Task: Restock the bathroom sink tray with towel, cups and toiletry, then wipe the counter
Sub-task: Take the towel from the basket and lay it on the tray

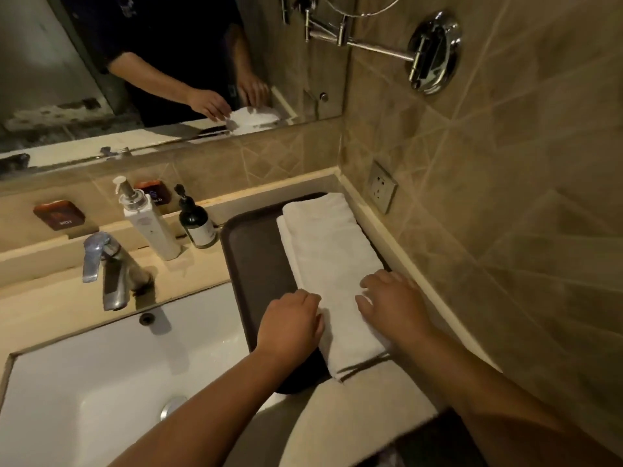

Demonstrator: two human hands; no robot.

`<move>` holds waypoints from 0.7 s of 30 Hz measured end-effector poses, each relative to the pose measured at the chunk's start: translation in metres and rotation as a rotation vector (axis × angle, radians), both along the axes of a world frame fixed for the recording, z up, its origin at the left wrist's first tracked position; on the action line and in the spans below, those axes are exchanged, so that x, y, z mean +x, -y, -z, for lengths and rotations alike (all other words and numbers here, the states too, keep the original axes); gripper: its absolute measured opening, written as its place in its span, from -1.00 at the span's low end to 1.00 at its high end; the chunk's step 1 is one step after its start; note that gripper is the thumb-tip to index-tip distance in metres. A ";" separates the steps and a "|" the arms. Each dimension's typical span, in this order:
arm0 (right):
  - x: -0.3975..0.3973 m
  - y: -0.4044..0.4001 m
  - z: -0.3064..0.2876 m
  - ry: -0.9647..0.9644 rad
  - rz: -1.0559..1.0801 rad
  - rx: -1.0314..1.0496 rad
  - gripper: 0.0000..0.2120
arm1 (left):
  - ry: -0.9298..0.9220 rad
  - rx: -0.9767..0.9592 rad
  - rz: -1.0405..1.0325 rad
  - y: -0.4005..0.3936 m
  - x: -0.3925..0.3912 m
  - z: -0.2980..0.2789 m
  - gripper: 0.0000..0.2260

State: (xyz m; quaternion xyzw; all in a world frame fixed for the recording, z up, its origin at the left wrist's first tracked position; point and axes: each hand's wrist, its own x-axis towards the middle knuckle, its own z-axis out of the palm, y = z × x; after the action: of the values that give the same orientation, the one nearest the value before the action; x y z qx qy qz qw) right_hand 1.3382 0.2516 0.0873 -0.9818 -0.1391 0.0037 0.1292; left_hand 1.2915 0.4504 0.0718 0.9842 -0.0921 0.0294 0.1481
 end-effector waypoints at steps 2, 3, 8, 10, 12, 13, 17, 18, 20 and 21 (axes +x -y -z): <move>-0.041 0.005 -0.002 -0.011 0.062 -0.017 -0.62 | 0.017 0.017 0.091 0.000 -0.017 0.003 -0.67; -0.062 0.007 -0.003 -0.030 0.098 -0.025 -0.55 | 0.018 0.027 0.135 0.000 -0.026 0.003 -0.63; -0.152 0.017 -0.006 -0.168 0.251 -0.116 -0.32 | 0.004 0.076 0.317 0.007 -0.074 -0.004 -0.52; -0.186 0.022 -0.006 -0.184 0.312 -0.142 -0.30 | 0.006 0.108 0.411 0.014 -0.092 -0.007 -0.55; -0.217 0.029 -0.008 -0.185 0.380 -0.138 -0.30 | 0.011 0.135 0.497 0.026 -0.108 -0.010 -0.55; -0.233 0.033 -0.010 -0.180 0.413 -0.131 -0.31 | 0.014 0.142 0.541 0.033 -0.116 -0.011 -0.54; -0.299 0.055 -0.017 -0.163 0.551 -0.105 -0.33 | 0.009 0.155 0.710 0.072 -0.150 -0.015 -0.45; -0.316 0.062 -0.019 -0.156 0.589 -0.100 -0.34 | 0.008 0.147 0.744 0.083 -0.160 -0.017 -0.43; -0.352 0.075 -0.021 -0.136 0.668 -0.102 -0.35 | 0.022 0.139 0.812 0.106 -0.182 -0.020 -0.42; -0.371 0.082 -0.022 -0.131 0.709 -0.104 -0.36 | 0.033 0.136 0.851 0.119 -0.195 -0.020 -0.42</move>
State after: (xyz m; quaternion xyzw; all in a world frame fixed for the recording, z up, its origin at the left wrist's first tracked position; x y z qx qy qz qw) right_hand 0.9669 0.1699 0.1096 -0.9720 0.2187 0.0288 0.0808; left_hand 1.0964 0.3317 0.0923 0.8655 -0.4939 -0.0247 0.0801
